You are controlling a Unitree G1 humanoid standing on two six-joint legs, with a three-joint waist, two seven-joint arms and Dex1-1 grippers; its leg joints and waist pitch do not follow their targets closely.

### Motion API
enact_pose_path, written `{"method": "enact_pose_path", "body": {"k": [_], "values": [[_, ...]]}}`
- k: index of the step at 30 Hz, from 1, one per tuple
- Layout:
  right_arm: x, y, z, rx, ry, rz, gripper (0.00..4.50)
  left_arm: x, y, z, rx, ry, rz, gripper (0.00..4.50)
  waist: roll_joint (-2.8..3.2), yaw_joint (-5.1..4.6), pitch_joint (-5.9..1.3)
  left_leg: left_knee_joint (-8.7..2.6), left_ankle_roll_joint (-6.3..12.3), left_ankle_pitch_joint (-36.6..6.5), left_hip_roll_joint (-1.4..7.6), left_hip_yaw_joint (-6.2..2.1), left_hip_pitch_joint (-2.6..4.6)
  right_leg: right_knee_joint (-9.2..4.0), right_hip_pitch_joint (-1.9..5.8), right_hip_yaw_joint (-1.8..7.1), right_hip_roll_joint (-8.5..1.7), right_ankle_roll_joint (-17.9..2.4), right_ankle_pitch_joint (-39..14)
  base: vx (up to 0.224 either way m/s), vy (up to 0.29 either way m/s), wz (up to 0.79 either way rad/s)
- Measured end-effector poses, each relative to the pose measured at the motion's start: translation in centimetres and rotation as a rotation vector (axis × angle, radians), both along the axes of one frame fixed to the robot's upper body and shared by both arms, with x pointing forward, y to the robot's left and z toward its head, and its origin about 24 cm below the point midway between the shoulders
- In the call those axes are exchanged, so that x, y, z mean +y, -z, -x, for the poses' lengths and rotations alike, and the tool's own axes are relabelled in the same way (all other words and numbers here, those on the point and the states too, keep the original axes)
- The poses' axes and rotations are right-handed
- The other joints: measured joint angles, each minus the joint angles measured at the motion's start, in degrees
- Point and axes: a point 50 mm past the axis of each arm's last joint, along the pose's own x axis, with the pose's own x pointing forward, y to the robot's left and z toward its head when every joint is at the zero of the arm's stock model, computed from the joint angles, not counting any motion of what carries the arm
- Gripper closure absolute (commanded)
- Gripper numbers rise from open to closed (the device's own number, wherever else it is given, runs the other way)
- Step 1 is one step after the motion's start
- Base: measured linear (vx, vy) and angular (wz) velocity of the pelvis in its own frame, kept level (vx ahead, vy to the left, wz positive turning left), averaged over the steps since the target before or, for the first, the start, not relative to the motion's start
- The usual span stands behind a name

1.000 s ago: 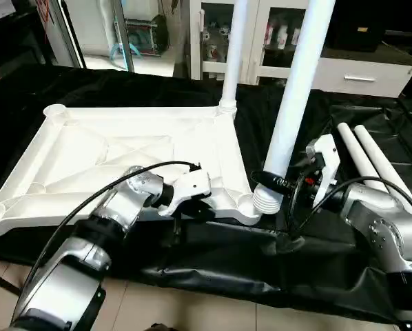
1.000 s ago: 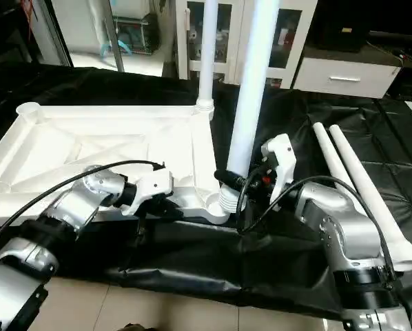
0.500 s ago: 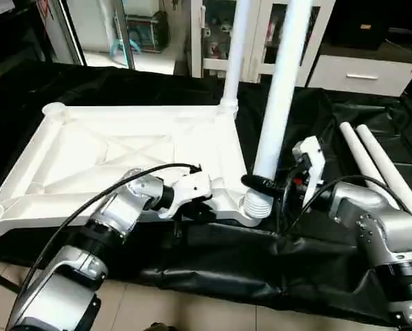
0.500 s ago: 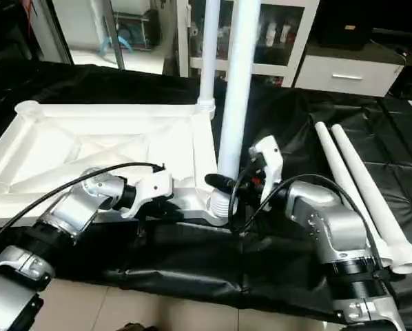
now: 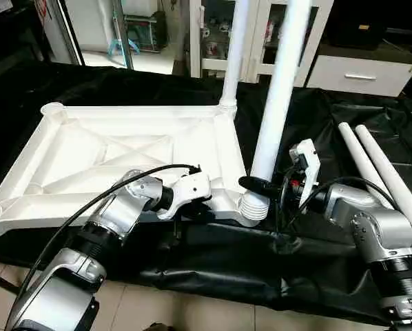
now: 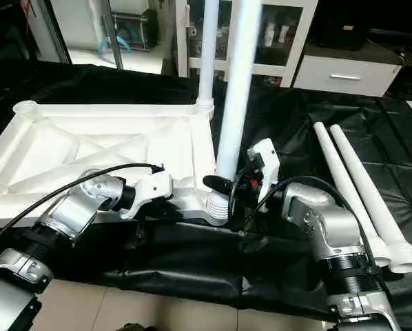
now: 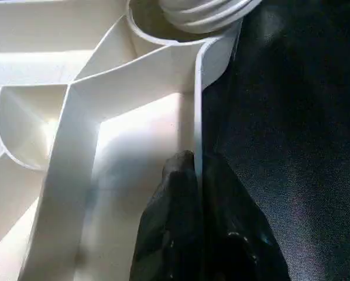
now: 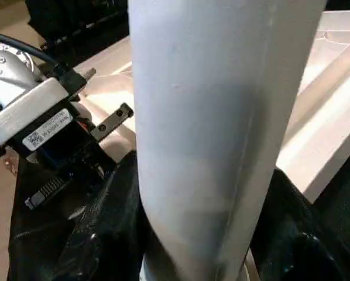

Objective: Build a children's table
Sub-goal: Insert table leg to table base

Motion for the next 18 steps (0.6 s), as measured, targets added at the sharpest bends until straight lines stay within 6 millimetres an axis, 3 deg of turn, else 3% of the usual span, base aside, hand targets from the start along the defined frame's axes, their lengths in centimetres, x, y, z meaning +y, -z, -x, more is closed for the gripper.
{"method": "enact_pose_path", "body": {"k": [18], "values": [[-0.7,1.9,0.2,0.005,0.162,-0.133,2.65,-0.1,0.0,-0.2,-0.003,-0.001,0.003,4.50,0.07,0.10,-0.05,-0.01,-0.01,0.00,-0.01,0.00,0.02,-0.01,0.01,0.00,0.00,-0.02,0.01,0.000,0.000,0.00]]}}
